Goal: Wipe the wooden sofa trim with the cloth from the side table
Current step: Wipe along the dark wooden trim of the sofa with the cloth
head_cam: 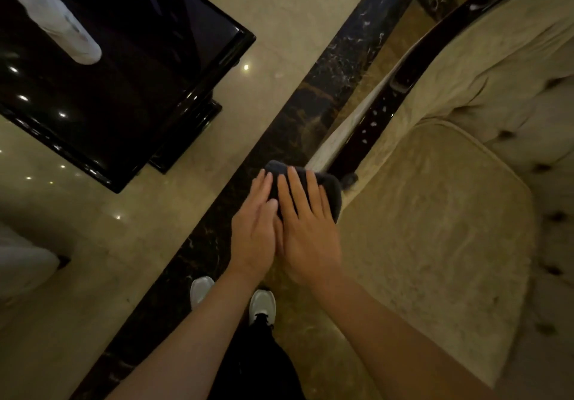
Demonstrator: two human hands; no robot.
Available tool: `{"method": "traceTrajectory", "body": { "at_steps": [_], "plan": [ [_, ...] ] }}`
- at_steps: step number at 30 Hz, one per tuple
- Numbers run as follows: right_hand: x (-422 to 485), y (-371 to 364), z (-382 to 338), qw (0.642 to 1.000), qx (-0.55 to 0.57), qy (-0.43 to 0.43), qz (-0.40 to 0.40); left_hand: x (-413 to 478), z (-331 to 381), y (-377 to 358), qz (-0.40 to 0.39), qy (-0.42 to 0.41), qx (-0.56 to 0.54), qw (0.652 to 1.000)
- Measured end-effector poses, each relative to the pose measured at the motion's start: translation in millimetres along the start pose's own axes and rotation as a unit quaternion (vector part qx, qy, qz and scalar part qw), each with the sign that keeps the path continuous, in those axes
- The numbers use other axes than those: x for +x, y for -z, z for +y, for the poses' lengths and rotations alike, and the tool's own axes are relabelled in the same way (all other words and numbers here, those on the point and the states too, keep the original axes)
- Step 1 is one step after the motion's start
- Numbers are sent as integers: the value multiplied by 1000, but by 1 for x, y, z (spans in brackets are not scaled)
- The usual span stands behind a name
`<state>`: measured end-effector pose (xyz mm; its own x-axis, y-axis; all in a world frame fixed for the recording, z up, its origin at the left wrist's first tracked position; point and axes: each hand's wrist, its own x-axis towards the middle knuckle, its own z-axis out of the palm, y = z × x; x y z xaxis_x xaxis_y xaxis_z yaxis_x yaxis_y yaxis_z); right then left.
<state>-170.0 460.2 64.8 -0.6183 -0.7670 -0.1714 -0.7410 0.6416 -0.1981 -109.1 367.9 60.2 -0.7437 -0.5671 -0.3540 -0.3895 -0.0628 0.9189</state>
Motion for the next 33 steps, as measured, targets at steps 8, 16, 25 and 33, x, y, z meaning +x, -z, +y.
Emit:
{"method": "traceTrajectory", "body": {
  "at_steps": [8, 16, 25, 33],
  "plan": [
    [58, 11, 6, 997, -74, 0, -13, 59, 3, 1, -82, -37, 59, 994],
    [-8, -20, -1, 995, 37, -4, 88, -2, -29, -16, 30, -137, 80, 987],
    [56, 3, 12, 999, -7, 26, 46, 56, -8, -4, -18, -83, 73, 994],
    [-23, -22, 1, 999, -3, 0, 52, -25, -35, -20, 25, -136, 165, 977]
  ]
}}
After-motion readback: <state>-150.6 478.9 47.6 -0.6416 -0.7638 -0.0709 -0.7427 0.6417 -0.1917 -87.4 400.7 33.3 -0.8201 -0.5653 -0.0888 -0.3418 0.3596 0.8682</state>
